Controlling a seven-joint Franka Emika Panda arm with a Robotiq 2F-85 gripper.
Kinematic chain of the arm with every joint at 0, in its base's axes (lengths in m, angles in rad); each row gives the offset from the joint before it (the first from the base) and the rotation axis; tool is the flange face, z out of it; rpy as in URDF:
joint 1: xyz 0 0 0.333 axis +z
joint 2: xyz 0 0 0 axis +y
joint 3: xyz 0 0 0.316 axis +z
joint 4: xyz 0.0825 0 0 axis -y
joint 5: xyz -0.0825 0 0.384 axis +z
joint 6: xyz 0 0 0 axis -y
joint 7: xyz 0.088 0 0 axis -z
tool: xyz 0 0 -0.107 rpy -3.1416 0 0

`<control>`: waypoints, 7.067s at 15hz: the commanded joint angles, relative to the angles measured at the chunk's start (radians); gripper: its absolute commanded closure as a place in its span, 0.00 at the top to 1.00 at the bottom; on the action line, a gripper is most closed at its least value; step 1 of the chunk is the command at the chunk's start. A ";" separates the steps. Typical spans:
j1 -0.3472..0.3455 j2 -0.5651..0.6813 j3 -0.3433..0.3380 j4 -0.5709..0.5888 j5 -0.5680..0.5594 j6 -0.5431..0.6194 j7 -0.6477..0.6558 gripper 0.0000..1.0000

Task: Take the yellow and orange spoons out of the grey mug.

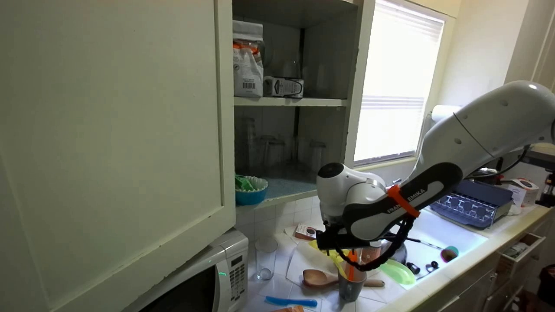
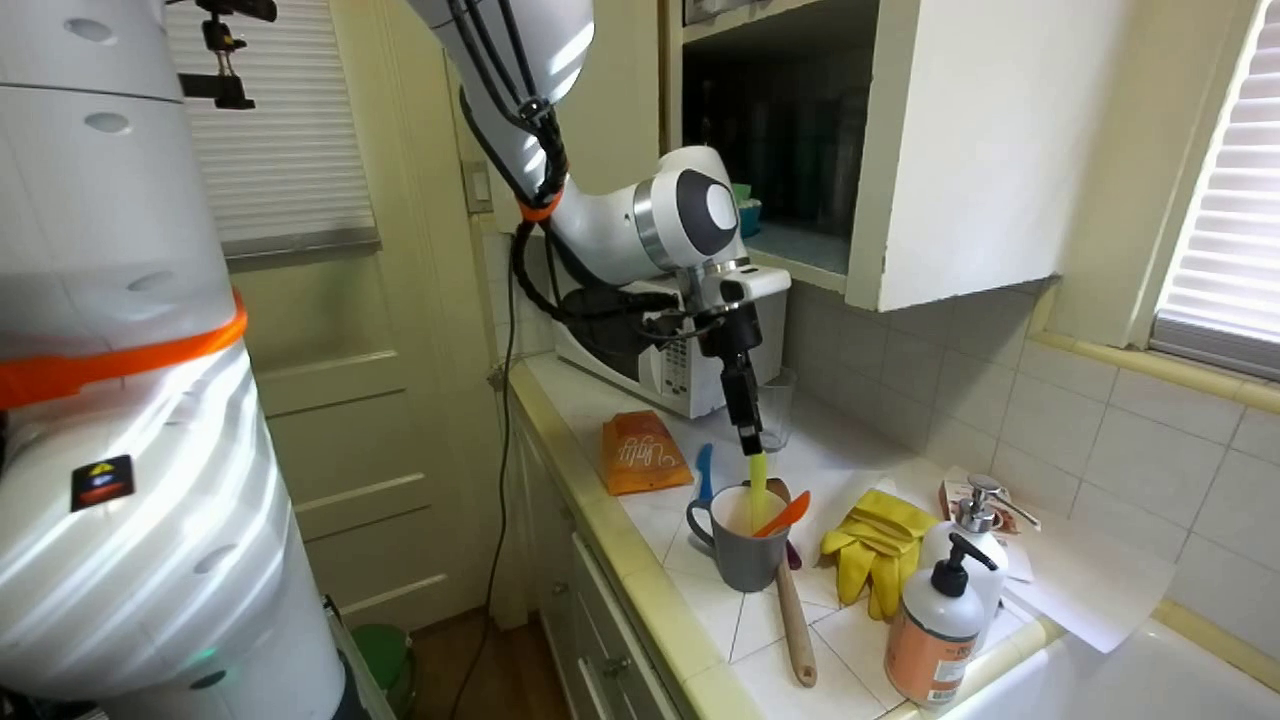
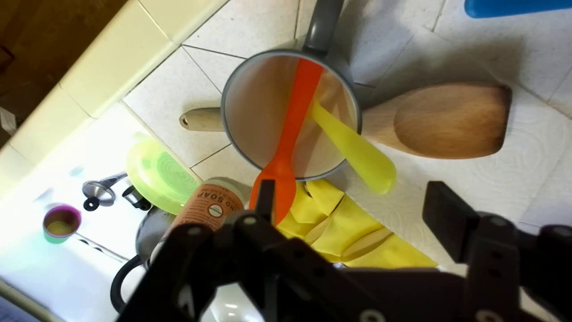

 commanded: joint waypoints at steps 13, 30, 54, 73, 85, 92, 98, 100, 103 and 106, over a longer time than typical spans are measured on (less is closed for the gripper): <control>0.093 0.089 -0.092 0.054 0.052 -0.039 -0.008 0.44; 0.085 -0.017 -0.107 -0.018 0.062 -0.066 -0.057 0.01; 0.102 -0.110 0.106 -0.007 -0.438 -0.014 -0.052 0.03; 0.163 0.104 0.032 0.034 -0.697 -0.056 -0.007 0.03; 0.219 0.366 0.042 0.216 -0.920 -0.052 0.037 0.03; 0.217 0.363 0.066 0.204 -0.818 -0.039 -0.094 0.71; 0.208 0.230 0.089 0.156 -0.612 0.015 -0.208 1.00; 0.202 0.163 0.087 0.130 -0.528 0.056 -0.228 1.00; 0.181 0.049 0.073 0.054 -0.355 0.142 -0.276 1.00; 0.165 -0.074 0.037 -0.072 -0.216 0.290 -0.334 1.00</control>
